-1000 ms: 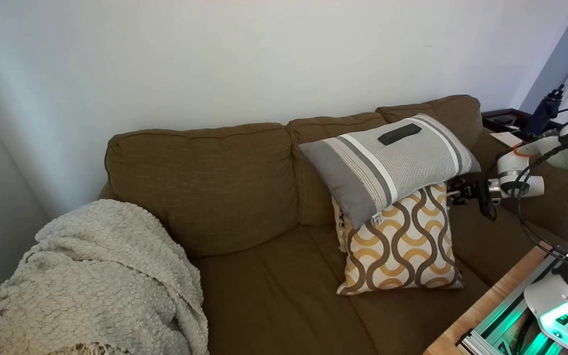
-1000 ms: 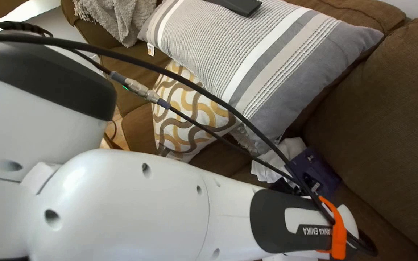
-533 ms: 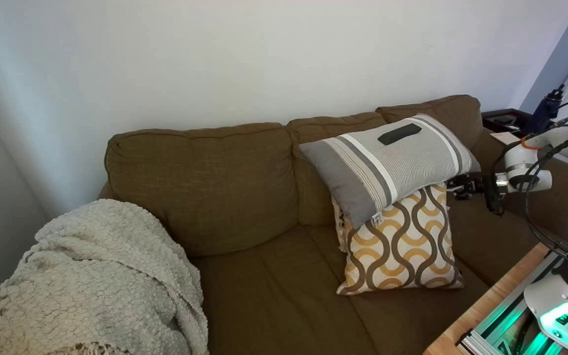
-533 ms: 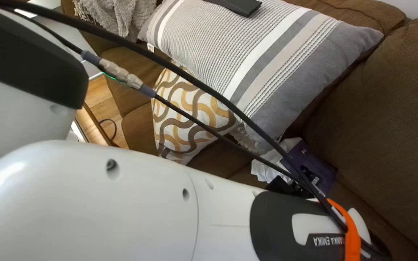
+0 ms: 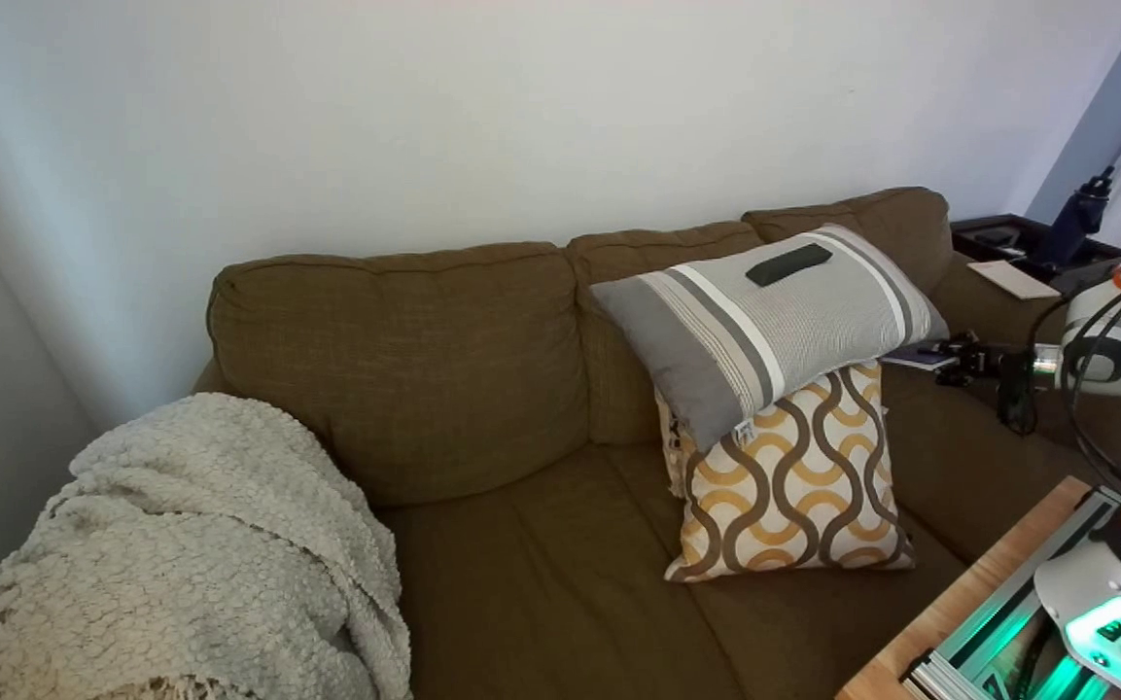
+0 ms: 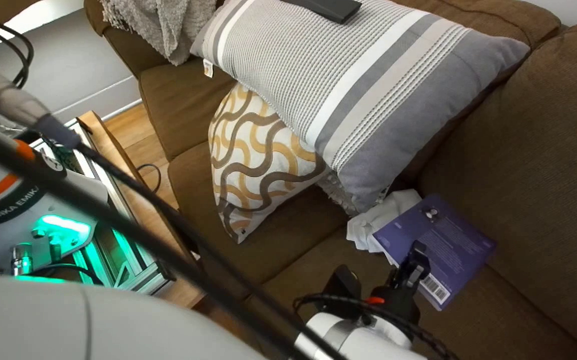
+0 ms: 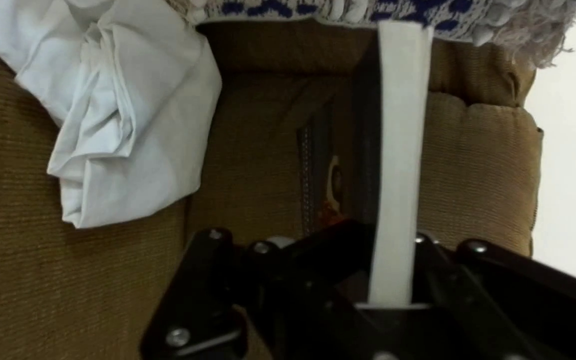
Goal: Put the purple book on the grey pillow
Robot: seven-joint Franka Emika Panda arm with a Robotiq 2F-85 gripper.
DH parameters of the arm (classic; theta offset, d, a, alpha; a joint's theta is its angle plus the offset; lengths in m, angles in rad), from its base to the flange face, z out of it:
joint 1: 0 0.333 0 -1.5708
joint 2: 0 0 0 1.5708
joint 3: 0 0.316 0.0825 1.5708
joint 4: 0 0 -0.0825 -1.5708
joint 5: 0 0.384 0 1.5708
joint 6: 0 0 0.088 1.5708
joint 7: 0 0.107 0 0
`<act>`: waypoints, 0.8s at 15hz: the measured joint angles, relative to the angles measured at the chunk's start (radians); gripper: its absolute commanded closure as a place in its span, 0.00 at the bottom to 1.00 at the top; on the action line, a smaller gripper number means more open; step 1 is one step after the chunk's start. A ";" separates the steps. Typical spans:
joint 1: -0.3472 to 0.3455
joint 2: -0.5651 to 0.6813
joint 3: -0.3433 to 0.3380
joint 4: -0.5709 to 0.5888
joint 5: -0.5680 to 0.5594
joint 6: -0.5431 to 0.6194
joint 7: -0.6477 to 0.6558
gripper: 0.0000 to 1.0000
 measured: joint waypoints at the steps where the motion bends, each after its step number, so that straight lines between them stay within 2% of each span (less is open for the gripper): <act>1: -0.016 -0.033 -0.006 -0.053 0.036 0.008 -0.076 0.97; 3: -0.064 -0.091 0.019 -0.160 0.082 0.059 -0.224 0.97; 7: -0.164 -0.179 0.120 -0.329 0.189 0.189 -0.515 0.97; 9: -0.206 -0.230 0.158 -0.406 0.267 0.218 -0.661 0.97; 12: -0.228 -0.311 0.167 -0.510 0.411 0.216 -0.878 0.97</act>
